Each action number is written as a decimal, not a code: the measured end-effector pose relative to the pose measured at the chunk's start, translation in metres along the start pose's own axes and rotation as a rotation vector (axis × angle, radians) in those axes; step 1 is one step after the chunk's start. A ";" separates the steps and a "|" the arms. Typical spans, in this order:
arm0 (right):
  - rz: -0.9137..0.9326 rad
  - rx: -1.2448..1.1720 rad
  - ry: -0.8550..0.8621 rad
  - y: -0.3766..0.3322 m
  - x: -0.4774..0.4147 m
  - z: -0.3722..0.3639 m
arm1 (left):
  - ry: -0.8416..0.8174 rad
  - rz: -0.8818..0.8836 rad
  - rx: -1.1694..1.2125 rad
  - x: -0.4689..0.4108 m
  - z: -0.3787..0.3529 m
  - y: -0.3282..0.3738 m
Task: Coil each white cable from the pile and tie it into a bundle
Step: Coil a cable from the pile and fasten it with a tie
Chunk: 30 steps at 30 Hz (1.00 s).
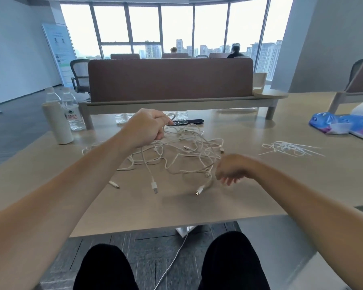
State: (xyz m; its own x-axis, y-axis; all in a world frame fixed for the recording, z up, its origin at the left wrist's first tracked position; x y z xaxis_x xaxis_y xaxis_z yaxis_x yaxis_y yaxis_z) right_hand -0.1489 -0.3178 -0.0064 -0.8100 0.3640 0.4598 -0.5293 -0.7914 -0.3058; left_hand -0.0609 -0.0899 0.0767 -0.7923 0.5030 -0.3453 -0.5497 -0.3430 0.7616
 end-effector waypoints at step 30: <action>0.385 0.159 0.109 -0.026 -0.003 -0.017 | 0.046 0.078 0.075 0.018 0.040 -0.002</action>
State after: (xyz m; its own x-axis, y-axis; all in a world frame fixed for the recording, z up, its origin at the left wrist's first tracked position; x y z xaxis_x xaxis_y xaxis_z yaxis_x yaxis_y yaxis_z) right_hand -0.1371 -0.2900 -0.0145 -0.9671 0.0704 0.2443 -0.1448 -0.9424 -0.3015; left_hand -0.0631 -0.0485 0.0909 -0.8441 0.4399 -0.3066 -0.4659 -0.3187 0.8255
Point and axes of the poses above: each hand's wrist, its own x-axis away from the middle knuckle, its own z-axis out of the back of the hand, y = z × x, the point moved 1 cm from there along -x, towards the middle knuckle, and after that the axes turned 4 degrees about -z, right-handed, at the moved point
